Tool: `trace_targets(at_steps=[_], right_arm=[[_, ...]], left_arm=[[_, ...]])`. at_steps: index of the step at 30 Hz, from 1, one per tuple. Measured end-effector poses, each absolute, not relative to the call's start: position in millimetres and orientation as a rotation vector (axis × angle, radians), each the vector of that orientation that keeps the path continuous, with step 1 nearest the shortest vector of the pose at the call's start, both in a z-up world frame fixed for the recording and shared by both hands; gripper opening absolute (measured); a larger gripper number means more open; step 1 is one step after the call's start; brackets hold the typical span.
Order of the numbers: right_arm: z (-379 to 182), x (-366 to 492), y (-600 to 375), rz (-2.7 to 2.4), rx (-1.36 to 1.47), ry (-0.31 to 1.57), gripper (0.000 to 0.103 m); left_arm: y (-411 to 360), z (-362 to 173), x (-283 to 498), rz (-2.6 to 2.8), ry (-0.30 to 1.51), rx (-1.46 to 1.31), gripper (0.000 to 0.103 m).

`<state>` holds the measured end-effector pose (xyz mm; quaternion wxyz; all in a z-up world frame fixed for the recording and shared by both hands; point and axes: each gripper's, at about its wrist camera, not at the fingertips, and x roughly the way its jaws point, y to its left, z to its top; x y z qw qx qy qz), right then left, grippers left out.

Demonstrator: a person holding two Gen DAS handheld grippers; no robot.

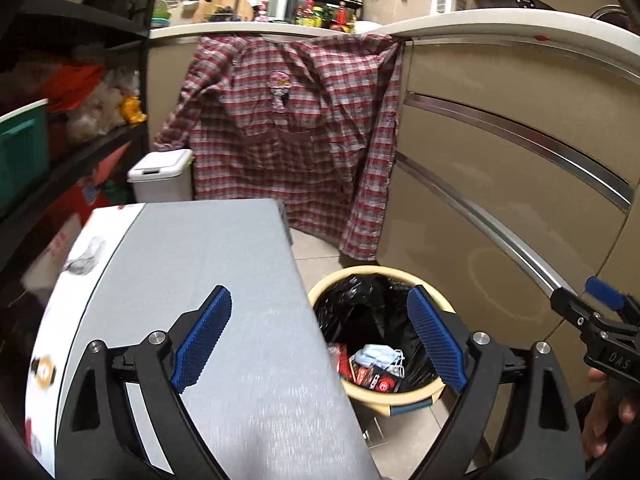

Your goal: Collect trash

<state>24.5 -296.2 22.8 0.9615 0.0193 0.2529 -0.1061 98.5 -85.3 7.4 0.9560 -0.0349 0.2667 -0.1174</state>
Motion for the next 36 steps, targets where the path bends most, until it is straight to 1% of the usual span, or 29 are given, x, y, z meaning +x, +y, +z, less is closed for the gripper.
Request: trace_targets(at_steps=[2, 4, 12, 16, 19, 27, 36], right_arm=[[16, 18, -291, -0.214, 0.016, 0.521, 0.098], [9, 14, -289, -0.209, 0.007, 0.536, 0.098], [-10, 0, -271, -0.149, -0.019, 0.570, 0.098], [-19, 10, -263, -0.151, -0.066, 0.598, 0.098], [-25, 17, -263, -0.147, -0.063, 0.625, 0.098], [-29, 23, -270, -0.161, -0.037, 0.640, 0.098], [-29, 26, -273, -0.160, -0.023, 0.638, 0.098]], left_arm=[[-81, 6, 87, -0.206, 0.544, -0.084, 0.094], [-75, 1, 73, -0.154, 0.557, -0.094, 0.095], [-70, -21, 40, -0.088, 0.626, -0.089, 0.095], [-79, -23, 37, -0.106, 0.607, -0.034, 0.095], [-77, -26, 41, -0.102, 0.625, -0.049, 0.095], [-76, -37, 47, -0.098, 0.667, -0.062, 0.095], [-76, -39, 47, -0.102, 0.670, -0.064, 0.095]])
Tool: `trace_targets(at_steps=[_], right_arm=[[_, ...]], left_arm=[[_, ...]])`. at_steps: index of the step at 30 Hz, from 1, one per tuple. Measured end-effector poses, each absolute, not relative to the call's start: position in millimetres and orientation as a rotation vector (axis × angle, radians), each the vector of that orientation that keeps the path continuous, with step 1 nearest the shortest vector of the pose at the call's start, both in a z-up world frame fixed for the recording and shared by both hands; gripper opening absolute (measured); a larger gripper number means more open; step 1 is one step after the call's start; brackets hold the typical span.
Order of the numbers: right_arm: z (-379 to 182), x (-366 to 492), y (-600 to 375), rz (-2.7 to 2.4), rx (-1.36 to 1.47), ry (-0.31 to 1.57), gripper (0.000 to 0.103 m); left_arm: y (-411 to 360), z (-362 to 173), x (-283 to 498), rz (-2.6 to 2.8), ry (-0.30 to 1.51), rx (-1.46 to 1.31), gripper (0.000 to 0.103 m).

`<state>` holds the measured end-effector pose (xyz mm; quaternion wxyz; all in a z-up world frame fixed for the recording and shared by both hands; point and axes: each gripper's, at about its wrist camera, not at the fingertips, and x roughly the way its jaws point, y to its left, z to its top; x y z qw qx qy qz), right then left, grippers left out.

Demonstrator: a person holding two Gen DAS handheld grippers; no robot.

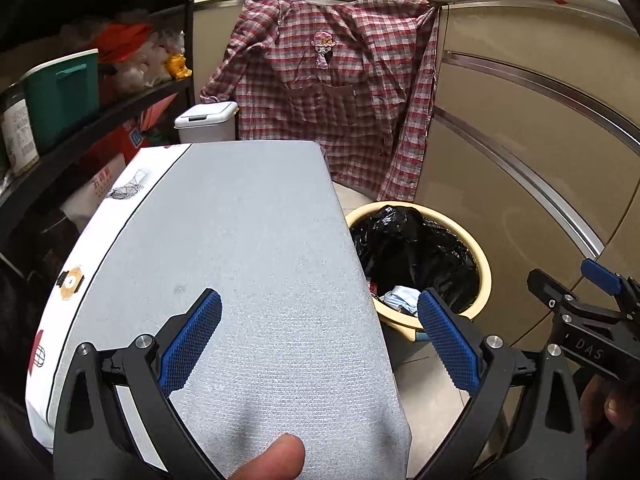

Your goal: Collect trash

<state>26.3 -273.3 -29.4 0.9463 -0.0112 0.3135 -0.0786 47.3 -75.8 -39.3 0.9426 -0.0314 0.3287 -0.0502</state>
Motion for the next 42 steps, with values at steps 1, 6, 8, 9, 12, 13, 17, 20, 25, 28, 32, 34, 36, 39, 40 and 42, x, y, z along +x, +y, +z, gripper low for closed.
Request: trace_targets(at_steps=[1, 6, 8, 9, 12, 13, 17, 20, 25, 28, 32, 34, 36, 39, 40, 42], right_arm=[[-29.3, 26.1, -273.6, -0.161, -0.018, 0.636, 0.098], [-29.1, 25.2, -273.3, -0.162, -0.013, 0.633, 0.098], [-29.1, 25.3, -273.8, -0.161, -0.014, 0.633, 0.098], [-29.0, 25.3, -273.8, -0.162, -0.013, 0.634, 0.098], [-29.2, 25.1, -273.3, -0.162, -0.013, 0.634, 0.098], [-29.2, 24.9, -272.9, -0.163, -0.012, 0.633, 0.098], [-28.1, 24.9, -272.9, -0.163, -0.010, 0.633, 0.098], [-27.7, 25.0, -272.8, -0.163, -0.011, 0.632, 0.098], [-28.0, 24.8, -272.8, -0.163, -0.009, 0.633, 0.098], [-28.0, 24.8, -272.9, -0.163, -0.010, 0.632, 0.098], [-26.5, 24.7, -272.2, -0.163, -0.010, 0.631, 0.098], [-26.7, 24.7, -272.4, -0.163, -0.010, 0.632, 0.098], [-26.9, 24.6, -272.5, -0.164, -0.010, 0.631, 0.098], [-27.0, 24.6, -272.7, -0.163, -0.009, 0.631, 0.098], [-26.7, 24.7, -272.3, -0.164, -0.009, 0.631, 0.098], [-27.2, 24.8, -273.2, -0.162, -0.010, 0.631, 0.098]], left_arm=[[-75.6, -39.5, 46.9, -0.102, 0.669, -0.064, 0.095], [-75.5, -38.7, 47.9, -0.103, 0.670, -0.063, 0.095], [-76.2, -38.6, 47.6, -0.104, 0.670, -0.064, 0.095], [-76.0, -38.6, 47.5, -0.106, 0.670, -0.064, 0.095], [-76.5, -38.8, 46.9, -0.105, 0.668, -0.064, 0.095], [-76.7, -39.0, 46.9, -0.105, 0.668, -0.063, 0.095], [-76.9, -38.8, 46.7, -0.105, 0.670, -0.066, 0.095], [-77.5, -38.9, 46.6, -0.104, 0.668, -0.062, 0.095], [-78.0, -39.0, 46.6, -0.105, 0.670, -0.063, 0.095], [-78.0, -39.0, 46.3, -0.105, 0.669, -0.062, 0.095], [-78.5, -38.9, 46.6, -0.105, 0.669, -0.062, 0.095], [-78.5, -38.9, 46.7, -0.105, 0.670, -0.064, 0.095], [-79.1, -39.0, 46.6, -0.104, 0.670, -0.064, 0.095], [-79.3, -39.1, 46.5, -0.105, 0.671, -0.062, 0.095], [-79.3, -38.9, 46.6, -0.104, 0.669, -0.062, 0.095], [-79.4, -38.9, 46.5, -0.105, 0.669, -0.061, 0.095]])
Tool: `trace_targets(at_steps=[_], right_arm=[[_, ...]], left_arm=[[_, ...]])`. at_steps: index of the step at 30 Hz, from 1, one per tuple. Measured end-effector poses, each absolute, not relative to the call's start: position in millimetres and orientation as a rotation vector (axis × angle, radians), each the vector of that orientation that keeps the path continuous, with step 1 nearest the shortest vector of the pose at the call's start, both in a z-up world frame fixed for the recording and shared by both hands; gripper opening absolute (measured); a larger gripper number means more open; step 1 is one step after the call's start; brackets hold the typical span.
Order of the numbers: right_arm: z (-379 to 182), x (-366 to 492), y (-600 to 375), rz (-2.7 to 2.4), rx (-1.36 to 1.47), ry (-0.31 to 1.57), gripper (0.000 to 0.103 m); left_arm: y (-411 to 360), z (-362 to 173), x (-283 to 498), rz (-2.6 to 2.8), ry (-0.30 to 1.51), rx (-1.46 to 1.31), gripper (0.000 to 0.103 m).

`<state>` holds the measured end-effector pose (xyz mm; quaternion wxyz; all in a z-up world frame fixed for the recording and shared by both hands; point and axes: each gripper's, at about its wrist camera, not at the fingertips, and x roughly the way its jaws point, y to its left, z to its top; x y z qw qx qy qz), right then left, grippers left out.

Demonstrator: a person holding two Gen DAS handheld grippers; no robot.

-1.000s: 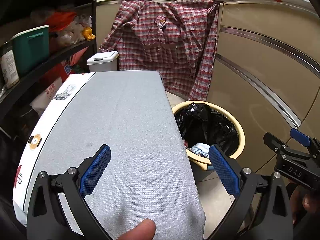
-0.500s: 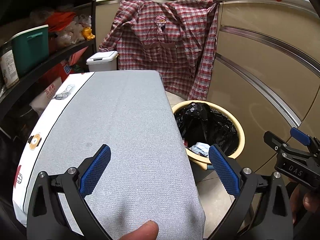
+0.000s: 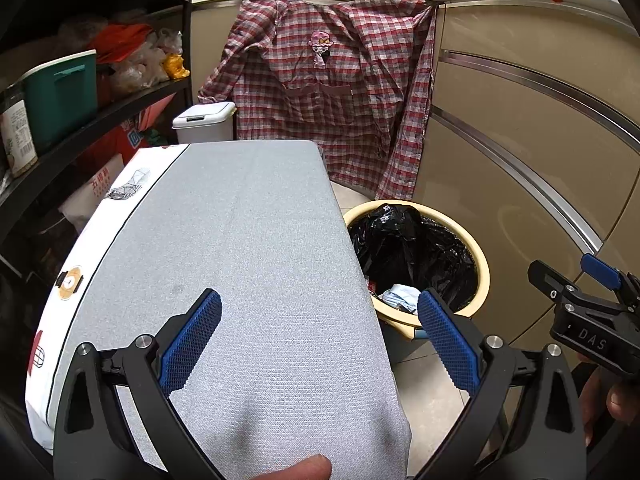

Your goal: Collect trash

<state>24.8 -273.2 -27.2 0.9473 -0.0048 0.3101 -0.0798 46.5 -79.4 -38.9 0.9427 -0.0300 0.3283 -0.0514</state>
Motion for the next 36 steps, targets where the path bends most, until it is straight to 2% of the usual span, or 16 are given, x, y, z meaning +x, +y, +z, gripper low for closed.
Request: trace_targets(at_steps=[36], right_arm=[[-29.1, 24.7, -274.2, -0.161, -0.009, 0.629, 0.098]], left_arm=[[-80.1, -41.6, 43.6, -0.106, 0.668, -0.056, 0.095]])
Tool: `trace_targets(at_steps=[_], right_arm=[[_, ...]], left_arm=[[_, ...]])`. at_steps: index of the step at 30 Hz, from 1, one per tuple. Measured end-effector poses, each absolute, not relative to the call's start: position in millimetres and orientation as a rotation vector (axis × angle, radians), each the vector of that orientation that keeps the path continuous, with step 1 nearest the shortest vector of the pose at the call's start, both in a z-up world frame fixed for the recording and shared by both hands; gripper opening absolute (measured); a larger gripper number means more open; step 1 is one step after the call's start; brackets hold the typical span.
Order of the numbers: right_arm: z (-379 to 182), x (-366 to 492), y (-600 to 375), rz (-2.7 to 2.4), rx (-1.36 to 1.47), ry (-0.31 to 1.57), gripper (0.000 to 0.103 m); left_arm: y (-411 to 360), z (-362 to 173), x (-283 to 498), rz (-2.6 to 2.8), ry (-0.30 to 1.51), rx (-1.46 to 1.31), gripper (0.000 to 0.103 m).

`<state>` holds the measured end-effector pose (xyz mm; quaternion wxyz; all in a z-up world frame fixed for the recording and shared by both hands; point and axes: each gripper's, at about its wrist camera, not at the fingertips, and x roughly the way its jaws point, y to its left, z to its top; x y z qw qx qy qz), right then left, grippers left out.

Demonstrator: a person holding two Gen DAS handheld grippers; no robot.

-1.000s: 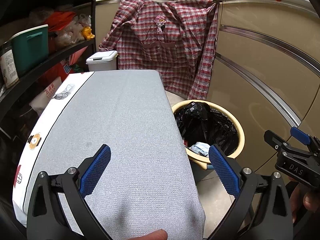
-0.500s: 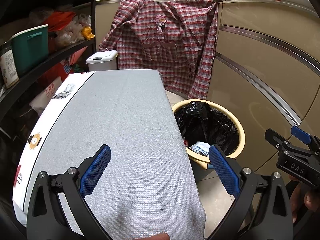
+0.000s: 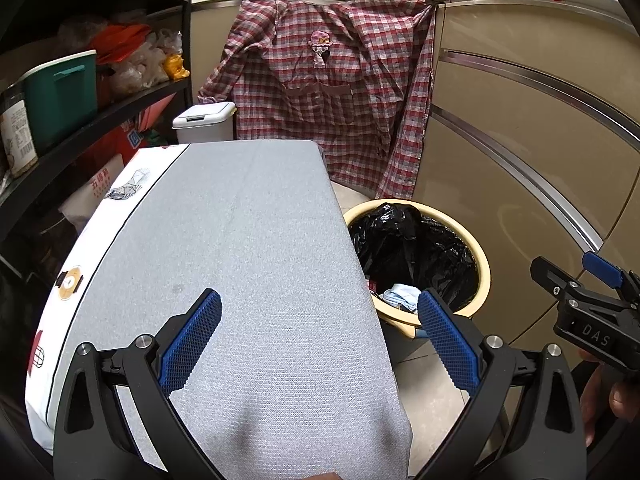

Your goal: Collect trash

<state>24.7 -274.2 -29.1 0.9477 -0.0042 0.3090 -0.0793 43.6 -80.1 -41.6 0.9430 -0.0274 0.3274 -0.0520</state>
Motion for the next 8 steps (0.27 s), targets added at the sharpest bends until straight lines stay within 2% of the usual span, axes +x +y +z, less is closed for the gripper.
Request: trace_targets(at_steps=[8], right_arm=[[-23.5, 26.9, -272.4, -0.162, -0.009, 0.630, 0.098]], left_arm=[[-78.4, -43.1, 45.1, -0.108, 0.682, -0.054, 0.095]])
